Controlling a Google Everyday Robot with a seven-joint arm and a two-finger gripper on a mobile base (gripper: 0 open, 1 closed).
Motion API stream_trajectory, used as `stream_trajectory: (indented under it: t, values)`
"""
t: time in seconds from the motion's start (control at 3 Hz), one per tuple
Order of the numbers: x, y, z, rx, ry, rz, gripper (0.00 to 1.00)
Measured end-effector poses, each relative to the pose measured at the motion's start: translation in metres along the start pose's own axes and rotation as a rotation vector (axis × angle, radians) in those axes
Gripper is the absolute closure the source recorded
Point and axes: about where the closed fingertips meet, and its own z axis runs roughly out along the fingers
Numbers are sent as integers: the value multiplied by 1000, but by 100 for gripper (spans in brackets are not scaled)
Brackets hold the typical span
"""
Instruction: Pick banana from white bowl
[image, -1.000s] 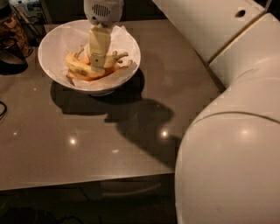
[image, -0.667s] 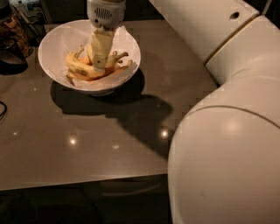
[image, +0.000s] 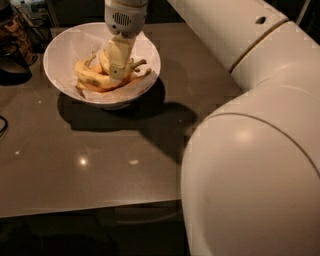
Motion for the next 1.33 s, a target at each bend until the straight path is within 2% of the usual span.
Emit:
stream_trajectory:
  t: [1.33]
  values:
    - [9, -13, 28, -60, 10, 56, 26]
